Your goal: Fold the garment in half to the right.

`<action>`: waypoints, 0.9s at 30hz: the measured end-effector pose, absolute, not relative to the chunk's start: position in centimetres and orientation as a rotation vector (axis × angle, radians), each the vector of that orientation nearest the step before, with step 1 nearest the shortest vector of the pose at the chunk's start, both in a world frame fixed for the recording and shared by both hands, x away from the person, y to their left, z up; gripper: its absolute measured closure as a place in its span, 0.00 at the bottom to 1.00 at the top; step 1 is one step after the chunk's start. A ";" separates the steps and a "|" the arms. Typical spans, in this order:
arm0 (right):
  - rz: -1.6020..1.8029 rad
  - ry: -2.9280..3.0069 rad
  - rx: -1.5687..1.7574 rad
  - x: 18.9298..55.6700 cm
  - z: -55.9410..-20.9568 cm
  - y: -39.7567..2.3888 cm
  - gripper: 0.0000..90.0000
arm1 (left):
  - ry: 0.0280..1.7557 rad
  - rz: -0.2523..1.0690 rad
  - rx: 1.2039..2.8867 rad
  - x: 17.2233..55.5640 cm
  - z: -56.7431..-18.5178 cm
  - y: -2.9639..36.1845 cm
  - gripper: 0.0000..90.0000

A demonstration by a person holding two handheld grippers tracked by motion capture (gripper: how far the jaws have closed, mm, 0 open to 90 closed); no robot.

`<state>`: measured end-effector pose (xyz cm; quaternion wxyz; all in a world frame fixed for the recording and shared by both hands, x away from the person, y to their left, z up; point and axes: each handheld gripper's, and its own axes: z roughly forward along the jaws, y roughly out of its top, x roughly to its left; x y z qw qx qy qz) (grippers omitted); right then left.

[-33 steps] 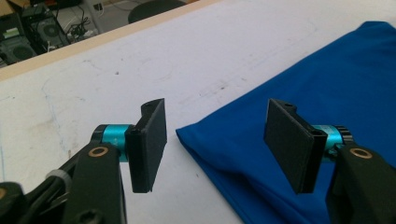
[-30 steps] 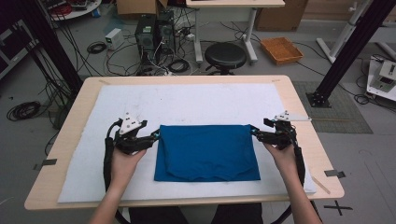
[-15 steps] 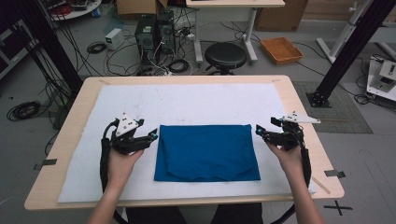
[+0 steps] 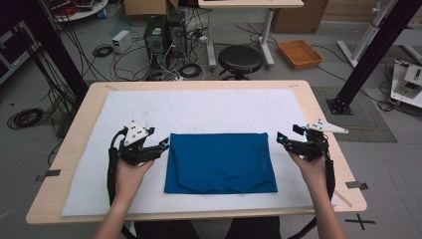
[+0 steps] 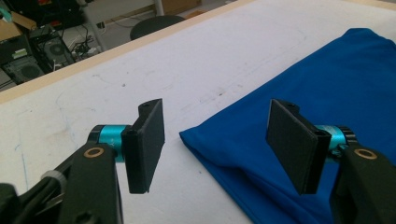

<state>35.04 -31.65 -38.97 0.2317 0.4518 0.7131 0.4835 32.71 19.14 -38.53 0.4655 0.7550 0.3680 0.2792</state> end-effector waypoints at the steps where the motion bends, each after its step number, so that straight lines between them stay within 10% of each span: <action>1: 1.334 1.958 1.245 35.0 -38.9 -31.6 0.28 | 0.901 0.685 1.856 32.7 -38.5 19.1 0.42; 27: 1.323 1.952 1.227 34.5 -39.0 -31.8 0.29 | 1.161 0.327 1.772 28.0 -41.7 21.2 0.42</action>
